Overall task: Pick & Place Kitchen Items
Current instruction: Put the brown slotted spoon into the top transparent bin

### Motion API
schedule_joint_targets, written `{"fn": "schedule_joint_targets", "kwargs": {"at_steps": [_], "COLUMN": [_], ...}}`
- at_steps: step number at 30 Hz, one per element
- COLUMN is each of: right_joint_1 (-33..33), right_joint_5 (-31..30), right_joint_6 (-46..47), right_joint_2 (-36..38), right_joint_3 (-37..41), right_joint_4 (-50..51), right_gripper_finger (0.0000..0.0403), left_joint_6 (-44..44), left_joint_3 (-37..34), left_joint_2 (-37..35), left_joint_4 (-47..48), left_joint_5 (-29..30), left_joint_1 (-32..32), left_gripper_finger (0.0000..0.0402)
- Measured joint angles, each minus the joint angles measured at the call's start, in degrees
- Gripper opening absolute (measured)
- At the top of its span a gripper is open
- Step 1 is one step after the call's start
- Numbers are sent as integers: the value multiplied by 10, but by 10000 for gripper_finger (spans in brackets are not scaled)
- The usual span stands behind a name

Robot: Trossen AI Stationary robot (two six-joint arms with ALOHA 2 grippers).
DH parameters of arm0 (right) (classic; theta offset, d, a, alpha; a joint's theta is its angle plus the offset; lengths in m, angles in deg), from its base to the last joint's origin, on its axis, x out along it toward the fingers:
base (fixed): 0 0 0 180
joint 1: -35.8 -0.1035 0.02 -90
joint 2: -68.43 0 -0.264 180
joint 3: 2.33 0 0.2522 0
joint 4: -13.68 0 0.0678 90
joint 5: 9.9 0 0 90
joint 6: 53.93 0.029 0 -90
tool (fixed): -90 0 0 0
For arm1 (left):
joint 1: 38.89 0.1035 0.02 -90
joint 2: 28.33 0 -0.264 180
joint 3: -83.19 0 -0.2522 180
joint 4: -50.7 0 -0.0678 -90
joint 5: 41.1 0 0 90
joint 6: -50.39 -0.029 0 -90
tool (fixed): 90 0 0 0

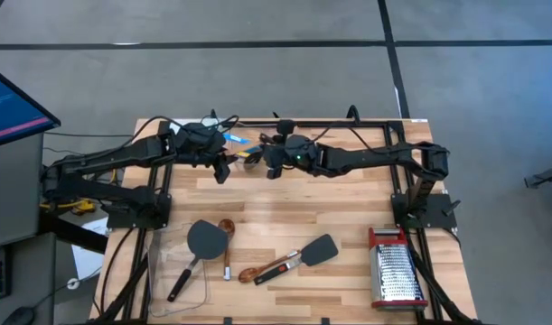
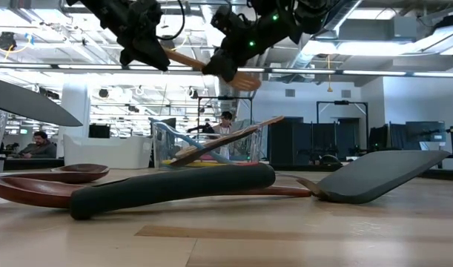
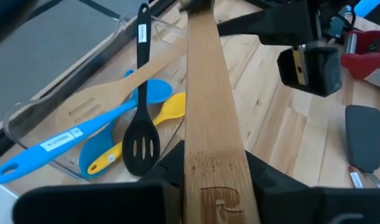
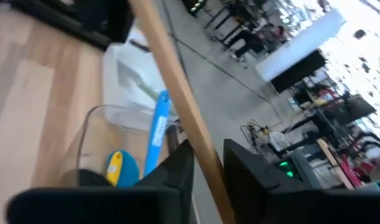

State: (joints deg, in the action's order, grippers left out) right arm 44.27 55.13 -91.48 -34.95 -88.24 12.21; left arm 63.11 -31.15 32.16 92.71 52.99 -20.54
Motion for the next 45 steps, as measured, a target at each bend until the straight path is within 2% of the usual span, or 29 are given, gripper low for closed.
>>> {"fn": "schedule_joint_targets", "kwargs": {"at_steps": [4,8,19,28,34,40,45], "right_joint_1": [-1,-3,-3,2,30,66,87], "right_joint_5": [5,4,-4,10,117,241,260], "right_joint_6": [-14,-14,2,23,102,161,185], "right_joint_2": [-1,-1,-1,-1,8,7,-1], "right_joint_3": [2,2,2,0,-2,-2,-1], "right_joint_4": [16,18,19,27,28,-26,-21], "right_gripper_finger": [30,30,29,24,16,16,16], "left_joint_6": [-1,-3,-6,-96,-123,-123,-111], "left_joint_3": [0,0,0,-1,-1,-1,0], "left_joint_2": [0,0,-1,-20,-85,-165,-206], "left_joint_4": [4,3,-20,-36,-31,-19,4], "left_joint_5": [-5,-5,8,56,66,64,64], "left_joint_1": [0,0,1,4,5,4,4], "left_gripper_finger": [61,57,91,125,140,129,113]}}
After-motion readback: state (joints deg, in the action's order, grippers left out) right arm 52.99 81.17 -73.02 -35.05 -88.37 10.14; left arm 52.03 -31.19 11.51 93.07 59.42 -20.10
